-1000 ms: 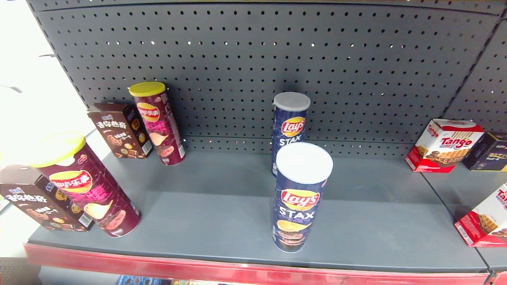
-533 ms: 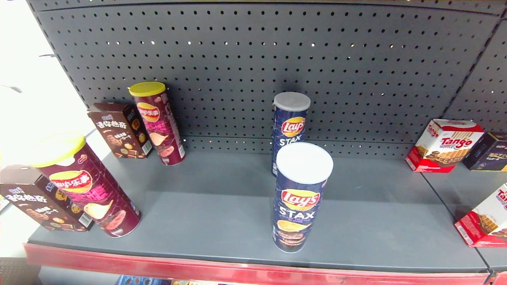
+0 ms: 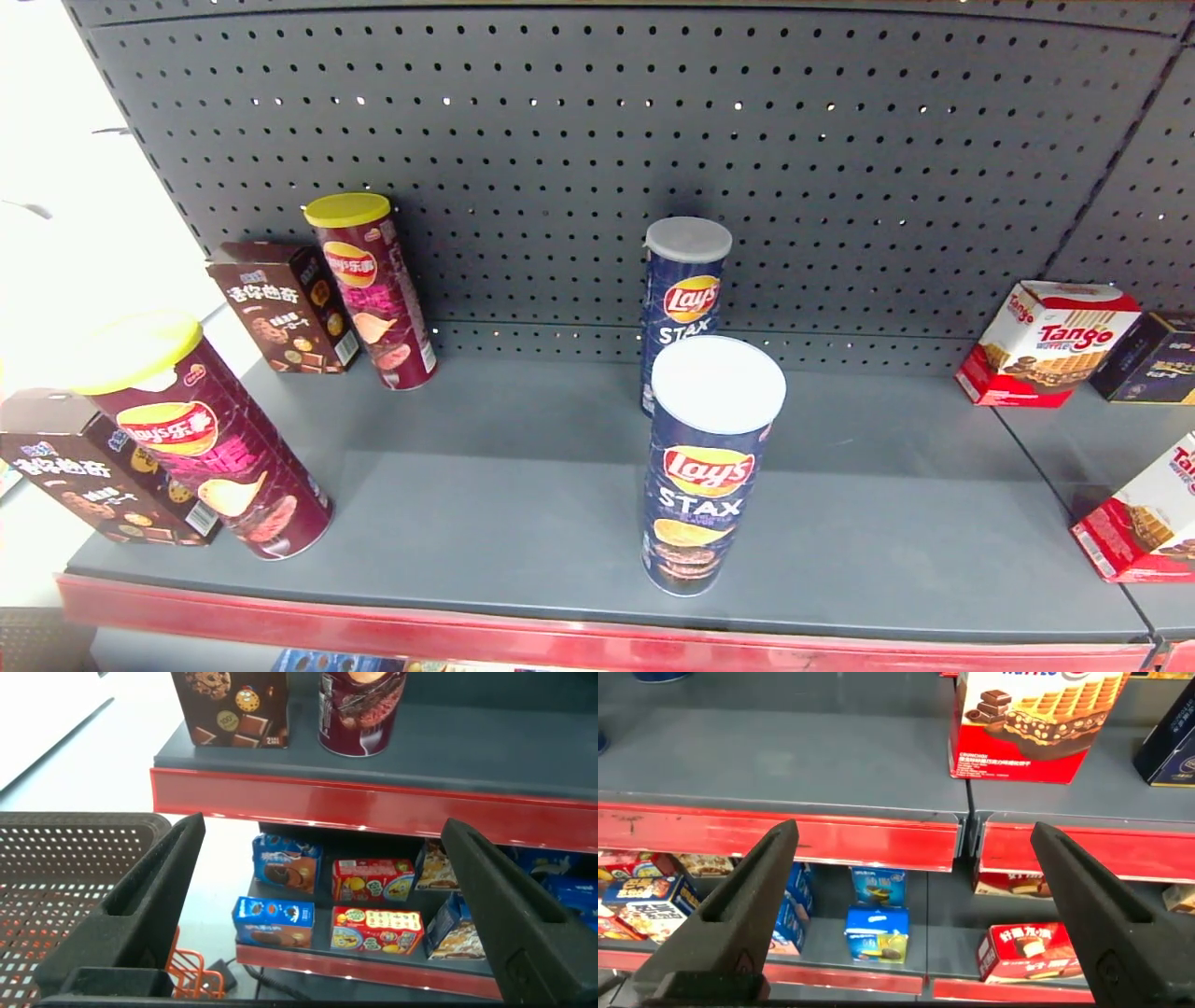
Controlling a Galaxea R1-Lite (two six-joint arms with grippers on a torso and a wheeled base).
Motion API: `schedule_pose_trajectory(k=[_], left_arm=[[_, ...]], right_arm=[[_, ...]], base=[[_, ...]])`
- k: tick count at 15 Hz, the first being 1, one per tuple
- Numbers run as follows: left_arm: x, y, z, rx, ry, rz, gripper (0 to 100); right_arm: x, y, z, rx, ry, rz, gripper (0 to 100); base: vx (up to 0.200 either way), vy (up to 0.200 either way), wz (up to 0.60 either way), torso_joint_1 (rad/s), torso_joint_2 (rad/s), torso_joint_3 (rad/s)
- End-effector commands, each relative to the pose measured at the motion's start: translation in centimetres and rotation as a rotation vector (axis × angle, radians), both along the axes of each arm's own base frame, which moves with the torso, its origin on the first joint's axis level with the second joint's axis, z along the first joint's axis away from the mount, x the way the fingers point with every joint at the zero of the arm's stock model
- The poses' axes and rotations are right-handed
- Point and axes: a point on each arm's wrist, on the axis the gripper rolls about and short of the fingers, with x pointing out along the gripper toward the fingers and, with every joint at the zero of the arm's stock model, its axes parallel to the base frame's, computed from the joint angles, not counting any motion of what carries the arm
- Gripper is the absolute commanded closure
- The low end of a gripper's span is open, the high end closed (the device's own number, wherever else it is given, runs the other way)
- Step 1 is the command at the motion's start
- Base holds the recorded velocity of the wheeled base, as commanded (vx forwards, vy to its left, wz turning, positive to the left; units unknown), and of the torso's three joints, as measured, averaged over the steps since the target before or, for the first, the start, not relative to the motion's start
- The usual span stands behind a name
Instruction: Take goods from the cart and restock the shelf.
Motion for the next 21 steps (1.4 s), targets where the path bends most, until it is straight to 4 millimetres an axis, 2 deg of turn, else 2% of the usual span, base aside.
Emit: schedule_pose_trajectory(k=[1, 4, 7, 21], left_arm=[[0.01, 0.0, 0.01, 0.0, 0.001, 0.0, 0], [0.01, 0.0, 0.01, -0.002, 0.001, 0.0, 0], [0.01, 0.0, 0.01, -0.002, 0.001, 0.0, 0], [0.01, 0.0, 0.01, -0.002, 0.001, 0.0, 0]], right_arm=[[0.01, 0.0, 0.0, -0.001, 0.002, 0.0, 0], [-0.01, 0.0, 0.05, -0.001, -0.003, 0.0, 0], [0.0, 0.0, 0.01, 0.001, -0.001, 0.0, 0], [0.01, 0.0, 0.01, -0.008, 0.0, 0.0, 0]], base=[[0.0, 0.0, 0.0, 0.0, 0.0, 0.0], [0.0, 0.0, 0.0, 0.0, 0.0, 0.0], [0.0, 0.0, -0.6, 0.002, 0.0, 0.002], [0.0, 0.0, 0.04, 0.0, 0.0, 0.0]])
